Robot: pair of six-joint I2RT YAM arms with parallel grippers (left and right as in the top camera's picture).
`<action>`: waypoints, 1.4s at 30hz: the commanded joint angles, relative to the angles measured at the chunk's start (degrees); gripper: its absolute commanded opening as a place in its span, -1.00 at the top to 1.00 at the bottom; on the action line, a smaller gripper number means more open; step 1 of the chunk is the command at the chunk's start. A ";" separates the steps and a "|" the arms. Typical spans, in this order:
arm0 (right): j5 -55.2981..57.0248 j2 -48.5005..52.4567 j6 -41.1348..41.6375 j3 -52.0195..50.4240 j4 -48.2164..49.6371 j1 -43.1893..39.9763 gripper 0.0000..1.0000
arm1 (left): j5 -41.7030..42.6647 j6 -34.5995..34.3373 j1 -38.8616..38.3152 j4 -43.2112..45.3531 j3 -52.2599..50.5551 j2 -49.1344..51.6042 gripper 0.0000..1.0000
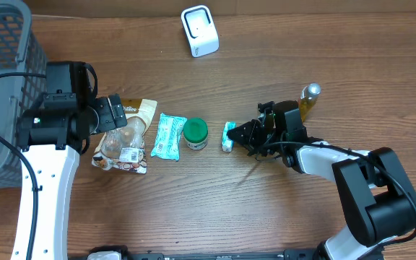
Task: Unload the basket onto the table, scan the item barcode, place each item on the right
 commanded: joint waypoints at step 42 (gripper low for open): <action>32.30 -8.35 -15.04 33.92 -60.83 8.55 -0.69 | 0.04 -0.61 -0.13 0.09 0.79 0.28 -0.99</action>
